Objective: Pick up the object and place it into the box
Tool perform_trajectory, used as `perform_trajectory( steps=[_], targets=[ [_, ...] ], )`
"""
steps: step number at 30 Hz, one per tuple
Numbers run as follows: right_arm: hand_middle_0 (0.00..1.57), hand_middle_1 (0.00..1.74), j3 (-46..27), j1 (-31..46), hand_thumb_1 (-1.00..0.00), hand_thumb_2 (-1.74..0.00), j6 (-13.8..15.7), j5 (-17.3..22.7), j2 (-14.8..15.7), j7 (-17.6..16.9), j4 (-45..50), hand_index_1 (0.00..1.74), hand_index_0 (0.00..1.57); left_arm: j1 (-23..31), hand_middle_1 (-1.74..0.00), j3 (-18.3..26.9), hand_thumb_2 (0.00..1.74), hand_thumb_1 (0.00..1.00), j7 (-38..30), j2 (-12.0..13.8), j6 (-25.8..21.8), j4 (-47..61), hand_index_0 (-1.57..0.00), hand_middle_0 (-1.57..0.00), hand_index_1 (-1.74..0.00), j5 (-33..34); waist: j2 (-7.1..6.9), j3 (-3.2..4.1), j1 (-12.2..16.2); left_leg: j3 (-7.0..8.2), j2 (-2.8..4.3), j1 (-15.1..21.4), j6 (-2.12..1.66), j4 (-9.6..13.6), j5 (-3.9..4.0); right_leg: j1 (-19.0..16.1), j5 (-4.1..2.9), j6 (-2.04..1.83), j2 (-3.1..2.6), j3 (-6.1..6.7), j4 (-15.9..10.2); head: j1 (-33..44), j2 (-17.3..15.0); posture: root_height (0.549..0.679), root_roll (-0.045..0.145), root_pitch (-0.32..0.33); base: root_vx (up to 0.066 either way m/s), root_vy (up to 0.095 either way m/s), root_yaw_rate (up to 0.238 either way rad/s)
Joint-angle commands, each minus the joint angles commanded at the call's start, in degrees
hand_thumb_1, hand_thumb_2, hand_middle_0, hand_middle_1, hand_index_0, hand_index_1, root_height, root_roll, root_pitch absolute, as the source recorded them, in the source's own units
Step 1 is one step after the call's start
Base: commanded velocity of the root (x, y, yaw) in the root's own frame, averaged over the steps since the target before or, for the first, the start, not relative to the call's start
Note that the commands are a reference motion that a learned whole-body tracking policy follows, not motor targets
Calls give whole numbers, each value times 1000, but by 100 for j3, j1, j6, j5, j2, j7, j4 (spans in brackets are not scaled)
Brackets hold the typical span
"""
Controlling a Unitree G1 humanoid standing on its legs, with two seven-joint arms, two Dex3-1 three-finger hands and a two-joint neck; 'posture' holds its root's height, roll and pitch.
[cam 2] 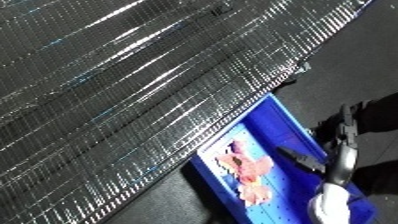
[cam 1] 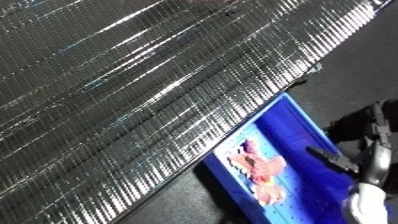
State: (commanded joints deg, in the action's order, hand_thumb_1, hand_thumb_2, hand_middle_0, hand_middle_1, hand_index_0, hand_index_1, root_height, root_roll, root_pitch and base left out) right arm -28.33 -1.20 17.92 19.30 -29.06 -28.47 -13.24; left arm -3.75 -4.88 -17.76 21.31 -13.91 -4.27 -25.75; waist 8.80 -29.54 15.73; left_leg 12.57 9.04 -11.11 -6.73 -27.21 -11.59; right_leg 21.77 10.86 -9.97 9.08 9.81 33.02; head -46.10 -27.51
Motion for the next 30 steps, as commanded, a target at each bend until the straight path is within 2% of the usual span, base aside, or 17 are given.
perform_trajectory(
  steps=[6, 16, 23, 30],
  targets=[
    [0, 0, 331, -11, 0, 0, -102, -217, 66, 243, 617, 0, 0, 48, -1740, 1, 1740, 1000, 13, -31, 77, 5, -1570, -1570, -1740, 1, -31, 25, -87, -42, 9, -27, -9, -3, 30, 6, 35, 6, -9, -13, 35, 213, -97, 650, 81, -13, 18, -23, 43],
    [0, 0, 958, -229, 0, 0, -264, -379, 50, 695, 1533, 0, 0, 84, -1740, 8, 1740, 1000, 2, -25, 152, 137, -1570, -1570, -1740, 3, -163, 66, -364, -201, 18, -122, -21, -66, 79, 7, 100, 15, -18, -96, 139, 936, -140, 649, 81, -19, 3, -35, 88],
    [0, 0, 1545, -563, 0, 0, -451, -525, -47, 982, 1730, 0, 0, 119, -1740, 69, 1740, 1000, -25, 17, 156, 387, -1570, -1570, -1740, -8, -265, 65, -669, -369, -4, -226, -28, -109, 121, -10, 146, 21, -20, -185, 219, 1565, -120, 648, 78, -24, -12, -44, 167],
    [0, 0, 2046, -820, 0, 0, -648, -710, -153, 1201, 1648, 0, 0, 110, -1740, 108, 1740, 1000, -55, 20, 201, 459, -1570, -1570, -1740, 18, -364, 43, -930, -522, -22, -324, -31, -162, 157, -12, 218, 21, 3, -286, 346, 2376, -126, 646, 72, -32, -4, -37, 190]
  ],
)
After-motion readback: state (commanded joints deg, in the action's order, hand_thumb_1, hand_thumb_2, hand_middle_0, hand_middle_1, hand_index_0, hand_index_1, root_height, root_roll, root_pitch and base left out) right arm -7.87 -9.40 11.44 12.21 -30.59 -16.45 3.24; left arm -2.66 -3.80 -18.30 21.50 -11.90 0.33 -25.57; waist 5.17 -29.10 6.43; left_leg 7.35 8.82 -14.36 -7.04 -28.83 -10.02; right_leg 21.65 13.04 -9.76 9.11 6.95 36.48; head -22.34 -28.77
